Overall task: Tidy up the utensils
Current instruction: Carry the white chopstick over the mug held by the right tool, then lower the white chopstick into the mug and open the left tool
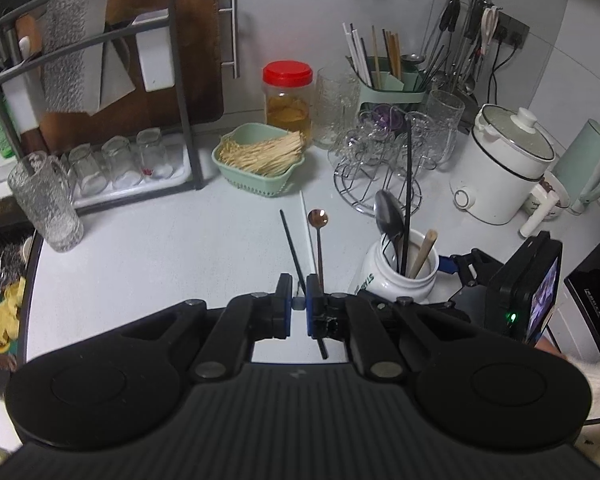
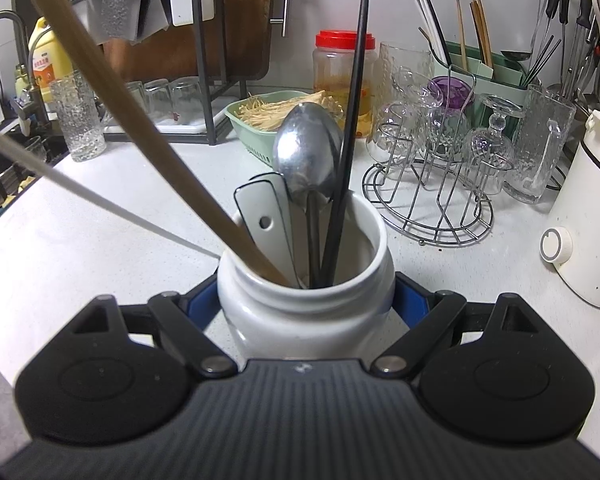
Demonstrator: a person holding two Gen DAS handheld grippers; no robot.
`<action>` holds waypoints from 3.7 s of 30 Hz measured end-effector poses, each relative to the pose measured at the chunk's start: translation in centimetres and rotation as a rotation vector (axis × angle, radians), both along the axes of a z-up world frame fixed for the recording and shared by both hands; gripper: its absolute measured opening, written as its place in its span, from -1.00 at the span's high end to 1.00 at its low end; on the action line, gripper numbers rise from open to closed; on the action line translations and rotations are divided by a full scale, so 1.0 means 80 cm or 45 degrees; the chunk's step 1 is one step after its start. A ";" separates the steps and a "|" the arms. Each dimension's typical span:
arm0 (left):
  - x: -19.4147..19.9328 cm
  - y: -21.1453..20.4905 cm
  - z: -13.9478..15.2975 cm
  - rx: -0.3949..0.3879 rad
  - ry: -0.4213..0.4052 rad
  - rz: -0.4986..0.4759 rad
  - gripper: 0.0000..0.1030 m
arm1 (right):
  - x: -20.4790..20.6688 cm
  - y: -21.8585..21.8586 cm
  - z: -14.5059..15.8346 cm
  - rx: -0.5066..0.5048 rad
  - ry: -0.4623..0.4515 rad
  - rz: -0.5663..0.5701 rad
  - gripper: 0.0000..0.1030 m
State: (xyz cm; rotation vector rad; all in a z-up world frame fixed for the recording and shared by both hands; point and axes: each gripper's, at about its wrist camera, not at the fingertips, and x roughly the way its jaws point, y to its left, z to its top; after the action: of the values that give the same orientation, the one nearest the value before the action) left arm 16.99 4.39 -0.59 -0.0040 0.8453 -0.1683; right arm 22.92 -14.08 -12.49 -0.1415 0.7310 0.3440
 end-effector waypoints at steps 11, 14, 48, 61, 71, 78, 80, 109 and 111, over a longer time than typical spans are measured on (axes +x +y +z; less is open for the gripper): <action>0.043 -0.005 0.035 0.037 -0.030 -0.082 0.85 | -0.001 0.002 0.000 0.002 -0.006 -0.014 -0.76; 0.052 -0.009 0.035 0.035 -0.014 -0.098 0.85 | -0.003 0.003 -0.001 0.006 -0.013 -0.025 -0.76; 0.083 -0.066 0.220 0.037 -0.100 -0.319 0.85 | -0.002 0.002 -0.001 0.002 -0.013 0.004 -0.76; 0.121 -0.107 0.202 -0.079 0.037 -0.392 0.85 | -0.003 0.002 -0.002 0.007 -0.021 0.006 -0.76; 0.183 -0.138 0.125 -0.036 0.354 -0.387 0.85 | -0.005 0.003 -0.002 0.009 -0.025 -0.001 -0.76; 0.203 -0.161 0.092 0.035 0.514 -0.442 0.85 | -0.005 0.004 -0.002 0.009 -0.028 -0.015 -0.76; 0.207 -0.164 0.082 0.049 0.542 -0.443 0.85 | -0.005 0.004 -0.003 0.010 -0.029 -0.018 -0.76; 0.134 -0.087 0.112 0.005 -0.004 -0.213 -0.19 | 0.002 -0.002 -0.004 0.017 -0.030 -0.001 -0.76; 0.127 -0.072 0.106 0.002 -0.024 -0.167 -0.24 | 0.004 -0.003 -0.004 0.017 -0.029 -0.003 -0.75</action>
State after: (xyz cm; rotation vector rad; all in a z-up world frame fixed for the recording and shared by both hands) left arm 27.13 -1.39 7.90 0.0545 0.8269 -0.2905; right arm 23.20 -14.34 -12.83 -0.1316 0.7063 0.3448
